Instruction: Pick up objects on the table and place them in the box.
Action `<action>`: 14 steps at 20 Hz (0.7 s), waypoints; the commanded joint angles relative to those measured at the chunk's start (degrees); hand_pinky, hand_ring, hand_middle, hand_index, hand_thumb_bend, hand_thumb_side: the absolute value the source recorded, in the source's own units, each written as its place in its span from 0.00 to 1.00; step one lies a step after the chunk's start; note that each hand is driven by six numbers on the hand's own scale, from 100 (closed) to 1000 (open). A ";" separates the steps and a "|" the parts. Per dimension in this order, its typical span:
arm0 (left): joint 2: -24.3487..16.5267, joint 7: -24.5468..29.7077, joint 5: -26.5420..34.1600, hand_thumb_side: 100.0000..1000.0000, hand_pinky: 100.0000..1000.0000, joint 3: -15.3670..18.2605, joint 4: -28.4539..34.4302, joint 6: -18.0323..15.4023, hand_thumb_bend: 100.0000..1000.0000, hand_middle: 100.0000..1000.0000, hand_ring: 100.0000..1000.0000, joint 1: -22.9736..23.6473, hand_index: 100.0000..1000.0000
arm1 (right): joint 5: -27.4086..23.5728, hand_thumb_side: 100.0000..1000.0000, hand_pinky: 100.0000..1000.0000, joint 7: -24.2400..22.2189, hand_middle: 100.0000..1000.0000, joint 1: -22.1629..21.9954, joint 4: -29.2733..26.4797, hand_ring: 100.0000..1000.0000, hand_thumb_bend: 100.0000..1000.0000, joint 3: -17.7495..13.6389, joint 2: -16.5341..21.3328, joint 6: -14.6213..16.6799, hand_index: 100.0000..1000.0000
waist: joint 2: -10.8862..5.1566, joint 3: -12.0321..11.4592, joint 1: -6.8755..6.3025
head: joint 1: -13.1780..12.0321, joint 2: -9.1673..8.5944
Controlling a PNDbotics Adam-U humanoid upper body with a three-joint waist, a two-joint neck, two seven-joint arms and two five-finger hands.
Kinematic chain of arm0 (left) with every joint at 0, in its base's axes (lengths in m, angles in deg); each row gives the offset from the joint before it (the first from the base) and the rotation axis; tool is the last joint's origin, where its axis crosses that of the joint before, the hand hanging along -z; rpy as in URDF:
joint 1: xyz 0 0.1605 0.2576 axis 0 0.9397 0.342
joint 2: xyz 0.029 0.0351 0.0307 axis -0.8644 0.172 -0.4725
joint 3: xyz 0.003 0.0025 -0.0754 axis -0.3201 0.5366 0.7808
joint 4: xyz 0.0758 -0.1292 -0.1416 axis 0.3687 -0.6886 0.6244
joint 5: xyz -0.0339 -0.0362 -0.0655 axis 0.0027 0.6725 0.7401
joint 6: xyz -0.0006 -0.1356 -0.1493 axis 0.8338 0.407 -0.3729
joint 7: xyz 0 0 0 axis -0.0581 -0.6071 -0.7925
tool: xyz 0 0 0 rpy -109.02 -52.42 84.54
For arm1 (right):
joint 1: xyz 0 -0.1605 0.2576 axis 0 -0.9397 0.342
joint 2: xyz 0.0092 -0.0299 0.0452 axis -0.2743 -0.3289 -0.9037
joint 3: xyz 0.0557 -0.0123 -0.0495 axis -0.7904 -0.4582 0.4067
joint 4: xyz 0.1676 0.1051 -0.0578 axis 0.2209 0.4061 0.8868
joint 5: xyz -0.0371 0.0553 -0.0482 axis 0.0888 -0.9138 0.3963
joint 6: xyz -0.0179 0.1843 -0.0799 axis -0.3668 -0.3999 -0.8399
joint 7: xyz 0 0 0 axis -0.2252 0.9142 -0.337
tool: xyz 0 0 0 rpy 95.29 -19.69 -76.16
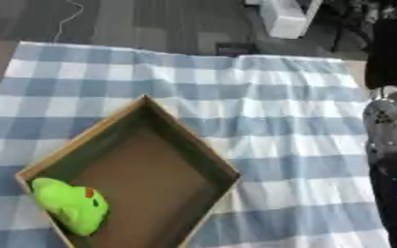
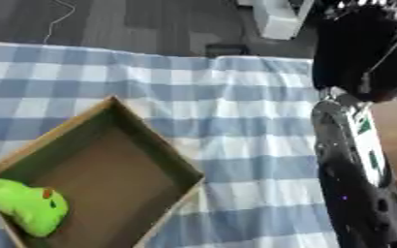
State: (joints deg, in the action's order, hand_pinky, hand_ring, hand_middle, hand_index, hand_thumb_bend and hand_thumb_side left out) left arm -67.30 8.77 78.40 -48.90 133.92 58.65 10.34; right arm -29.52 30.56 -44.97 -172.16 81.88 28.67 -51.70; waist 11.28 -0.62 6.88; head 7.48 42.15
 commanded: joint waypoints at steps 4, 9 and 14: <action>-0.24 0.69 -0.70 0.70 0.15 -0.34 0.98 0.29 0.44 0.67 0.60 0.05 0.79 | 0.65 0.85 0.51 6.74 0.65 1.64 -1.79 0.57 0.00 -1.37 0.13 3.82 0.71 | -1.02 0.73 -0.94 | -0.07 1.94; 0.24 1.14 -0.76 0.69 0.14 -0.64 0.98 0.44 0.45 0.67 0.60 0.15 0.80 | 1.78 0.85 0.50 6.69 0.65 1.38 -1.79 0.57 0.00 -0.15 0.12 4.25 0.70 | -0.88 0.76 -0.90 | -0.20 1.97; 0.34 1.24 -0.69 0.69 0.15 -0.66 0.98 0.57 0.44 0.67 0.60 0.00 0.80 | 1.88 0.85 0.51 5.69 0.66 0.80 -1.79 0.57 0.00 0.46 0.29 4.31 0.70 | -0.93 0.49 -0.73 | -0.57 1.97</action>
State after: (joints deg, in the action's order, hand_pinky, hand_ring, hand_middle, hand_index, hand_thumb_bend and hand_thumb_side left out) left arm -66.33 9.87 78.10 -49.68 133.92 59.28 10.83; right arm -27.94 36.64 -44.40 -172.88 82.37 28.14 -47.48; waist 11.26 -0.12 6.48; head 7.13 44.11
